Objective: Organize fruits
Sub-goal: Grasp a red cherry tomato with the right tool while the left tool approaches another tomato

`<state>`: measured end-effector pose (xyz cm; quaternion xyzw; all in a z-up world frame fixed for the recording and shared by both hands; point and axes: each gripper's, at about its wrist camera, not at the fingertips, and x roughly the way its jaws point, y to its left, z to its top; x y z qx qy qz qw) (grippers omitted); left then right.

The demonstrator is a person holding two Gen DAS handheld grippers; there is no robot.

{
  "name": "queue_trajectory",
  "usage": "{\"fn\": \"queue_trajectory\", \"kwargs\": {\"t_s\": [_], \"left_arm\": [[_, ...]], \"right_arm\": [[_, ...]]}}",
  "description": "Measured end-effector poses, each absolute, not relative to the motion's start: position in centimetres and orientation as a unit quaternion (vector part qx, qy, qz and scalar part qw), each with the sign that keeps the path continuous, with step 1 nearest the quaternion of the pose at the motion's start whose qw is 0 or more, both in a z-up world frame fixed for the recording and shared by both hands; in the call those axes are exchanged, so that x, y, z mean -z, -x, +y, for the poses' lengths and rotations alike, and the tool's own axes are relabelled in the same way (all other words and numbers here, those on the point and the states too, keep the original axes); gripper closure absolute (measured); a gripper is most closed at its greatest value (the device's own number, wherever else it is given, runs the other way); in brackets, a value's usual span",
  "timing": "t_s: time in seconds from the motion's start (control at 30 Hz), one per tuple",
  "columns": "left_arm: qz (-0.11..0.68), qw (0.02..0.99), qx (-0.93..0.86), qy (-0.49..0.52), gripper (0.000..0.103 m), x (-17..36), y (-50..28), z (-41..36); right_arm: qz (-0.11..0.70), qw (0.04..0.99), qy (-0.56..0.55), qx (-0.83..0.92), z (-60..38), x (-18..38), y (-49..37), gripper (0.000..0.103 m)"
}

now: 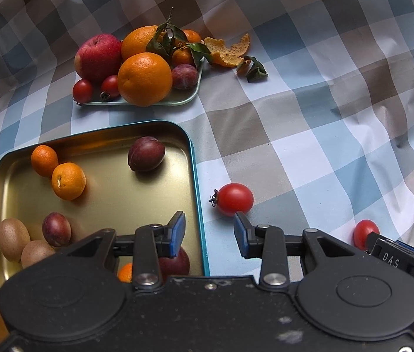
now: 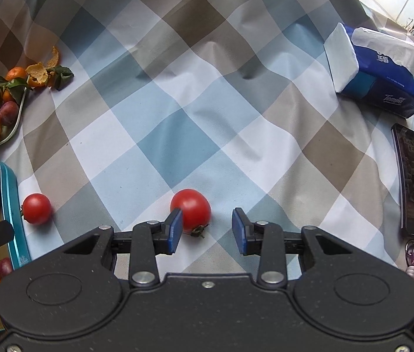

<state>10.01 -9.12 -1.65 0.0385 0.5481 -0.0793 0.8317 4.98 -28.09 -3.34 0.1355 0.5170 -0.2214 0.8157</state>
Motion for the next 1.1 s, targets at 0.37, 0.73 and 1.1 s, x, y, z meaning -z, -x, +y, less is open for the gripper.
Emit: {"fn": "queue_trajectory", "kwargs": {"t_s": [0.37,0.73,1.1], "left_arm": [[0.552,0.829,0.078,-0.043,0.066,2.0,-10.2,-9.7],[0.553,0.828,0.078,-0.041,0.066,2.1,-10.1,-9.8],[0.553,0.829,0.082,-0.021,0.066,2.0,-10.7,-9.1]], "right_arm": [[0.52,0.821,-0.135,0.196,-27.5,3.8,-6.0,0.057],[0.534,0.814,-0.104,0.202,-26.4,5.0,-6.2,0.06],[0.534,0.81,-0.117,0.212,-27.2,3.8,-4.3,0.06]]}}
